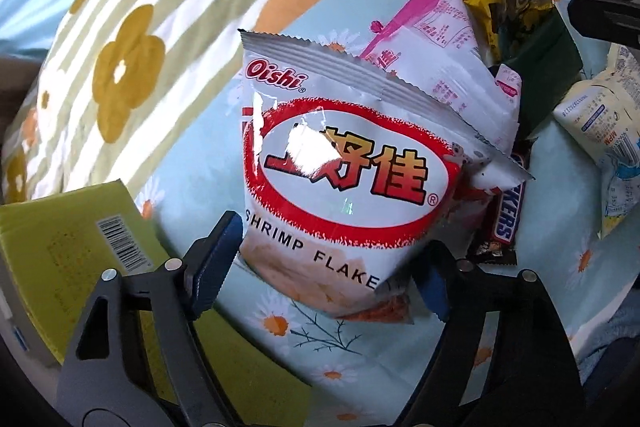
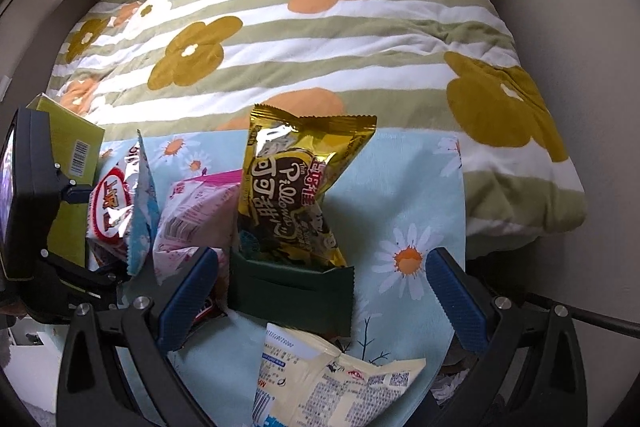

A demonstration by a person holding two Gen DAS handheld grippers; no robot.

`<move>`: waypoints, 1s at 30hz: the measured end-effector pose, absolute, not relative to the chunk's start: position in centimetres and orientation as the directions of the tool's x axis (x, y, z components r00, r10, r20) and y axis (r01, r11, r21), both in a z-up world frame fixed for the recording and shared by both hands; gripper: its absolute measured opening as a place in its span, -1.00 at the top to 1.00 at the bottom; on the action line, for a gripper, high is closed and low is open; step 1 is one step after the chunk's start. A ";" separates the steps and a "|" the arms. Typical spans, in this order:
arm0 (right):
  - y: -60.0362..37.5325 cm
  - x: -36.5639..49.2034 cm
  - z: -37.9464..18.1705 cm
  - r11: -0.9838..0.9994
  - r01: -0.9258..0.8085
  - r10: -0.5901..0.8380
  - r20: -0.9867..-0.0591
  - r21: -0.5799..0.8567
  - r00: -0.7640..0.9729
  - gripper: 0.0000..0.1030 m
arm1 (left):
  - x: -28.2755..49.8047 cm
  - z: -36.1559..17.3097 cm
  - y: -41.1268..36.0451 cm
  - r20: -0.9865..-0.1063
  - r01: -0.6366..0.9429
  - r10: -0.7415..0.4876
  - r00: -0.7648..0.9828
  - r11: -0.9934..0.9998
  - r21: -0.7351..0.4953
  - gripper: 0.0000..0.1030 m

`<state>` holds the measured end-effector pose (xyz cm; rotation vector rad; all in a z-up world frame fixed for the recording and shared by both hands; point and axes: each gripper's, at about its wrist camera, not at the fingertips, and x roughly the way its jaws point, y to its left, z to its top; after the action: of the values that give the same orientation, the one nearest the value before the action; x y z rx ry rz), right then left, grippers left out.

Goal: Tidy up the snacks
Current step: 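Grasp the Oishi bag with the left tool while the right tool grasps the gold Pillows bag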

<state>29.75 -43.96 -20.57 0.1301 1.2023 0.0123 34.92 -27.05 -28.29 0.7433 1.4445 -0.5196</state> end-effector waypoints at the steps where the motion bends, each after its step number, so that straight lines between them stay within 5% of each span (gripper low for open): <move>1: -44.0 29.9 -20.7 0.992 0.060 0.079 -0.931 0.108 0.357 -1.00 | 34.9 -28.3 -27.1 -0.991 0.721 0.112 0.078 0.680 0.134 -0.43; 8: -43.8 31.0 -21.3 0.991 0.057 0.098 -0.937 0.124 0.336 -1.00 | 34.9 -28.1 -27.1 -0.992 0.718 0.098 0.079 0.685 0.125 -0.13; 15: -42.9 32.5 -22.1 0.994 0.031 0.093 -0.947 0.108 0.309 -0.99 | 34.9 -27.1 -25.9 -0.996 0.665 0.054 0.076 0.741 0.091 -0.10; 30: -41.9 34.4 -24.5 0.989 0.040 0.129 -0.954 0.145 0.269 -0.10 | 35.3 -24.6 -23.3 -0.994 0.530 -0.039 0.099 0.848 0.020 -0.10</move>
<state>34.36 -41.85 -24.48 0.1500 1.2980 0.0604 35.34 -23.27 -24.65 0.4244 1.4196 -0.4397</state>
